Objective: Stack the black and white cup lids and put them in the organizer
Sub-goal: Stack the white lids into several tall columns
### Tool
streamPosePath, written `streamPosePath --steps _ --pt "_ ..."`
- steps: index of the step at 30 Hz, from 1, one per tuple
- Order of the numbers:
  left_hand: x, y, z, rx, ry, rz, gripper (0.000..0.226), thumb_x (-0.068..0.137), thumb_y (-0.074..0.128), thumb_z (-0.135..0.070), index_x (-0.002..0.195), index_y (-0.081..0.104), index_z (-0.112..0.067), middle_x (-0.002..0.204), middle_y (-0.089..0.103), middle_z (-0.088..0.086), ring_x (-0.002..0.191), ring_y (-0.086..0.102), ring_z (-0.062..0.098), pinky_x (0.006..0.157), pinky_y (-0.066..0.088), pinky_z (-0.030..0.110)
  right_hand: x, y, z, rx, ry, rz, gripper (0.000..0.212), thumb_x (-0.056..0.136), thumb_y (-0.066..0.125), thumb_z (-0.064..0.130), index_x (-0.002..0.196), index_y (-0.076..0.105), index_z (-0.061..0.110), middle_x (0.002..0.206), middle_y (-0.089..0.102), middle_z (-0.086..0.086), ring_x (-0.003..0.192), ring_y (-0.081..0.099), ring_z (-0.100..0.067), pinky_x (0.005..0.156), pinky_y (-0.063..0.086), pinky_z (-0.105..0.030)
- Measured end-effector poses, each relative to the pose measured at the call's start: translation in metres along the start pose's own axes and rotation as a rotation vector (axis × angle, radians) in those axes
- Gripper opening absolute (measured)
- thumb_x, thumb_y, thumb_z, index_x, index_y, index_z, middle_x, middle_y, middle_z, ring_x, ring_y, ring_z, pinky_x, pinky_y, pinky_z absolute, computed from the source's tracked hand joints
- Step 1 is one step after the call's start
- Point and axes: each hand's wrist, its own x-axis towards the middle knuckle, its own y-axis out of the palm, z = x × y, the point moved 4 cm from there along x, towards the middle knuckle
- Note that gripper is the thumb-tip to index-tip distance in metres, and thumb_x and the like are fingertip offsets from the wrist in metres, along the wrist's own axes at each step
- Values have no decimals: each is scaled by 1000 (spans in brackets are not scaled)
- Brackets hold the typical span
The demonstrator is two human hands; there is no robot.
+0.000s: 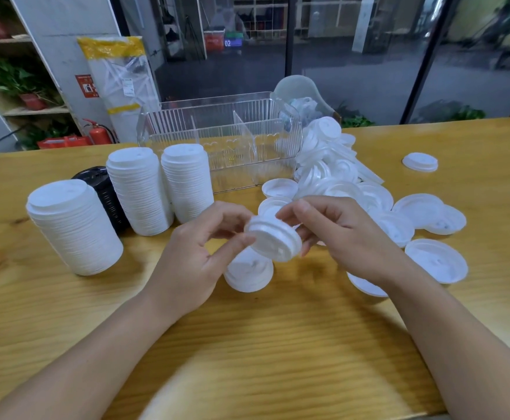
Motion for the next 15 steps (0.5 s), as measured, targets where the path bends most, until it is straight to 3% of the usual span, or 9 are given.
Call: streamPosePath --steps 3,7,11,15 --pt "1 -2 5 4 -45 -63 19 104 76 -16 123 75 -19 113 81 -8 113 77 21 96 62 41 -2 2 4 35 -35 25 26 100 71 32 118 79 15 104 80 -8 92 79 -27 82 66 -50" --pt "1 -2 6 -5 -90 -82 41 99 80 -28 139 71 -29 122 75 -6 102 77 24 87 62 41 0 5 -2 69 -16 27 26 98 79 12 124 76 17 100 80 -11 86 79 -37 84 66 -55" --pt "2 3 1 95 -32 32 68 88 90 -35 151 64 -36 145 59 -10 117 67 25 83 56 34 2 3 -7 105 12 10 26 100 77 11 126 73 14 99 80 -15 84 79 -42 84 65 -58" --pt "0 6 3 185 -27 83 73 81 98 -34 146 67 -38 144 61 -14 127 61 21 86 53 36 2 8 -6 107 38 47 23 101 75 13 124 73 15 97 81 -14 85 79 -38 81 67 -52"
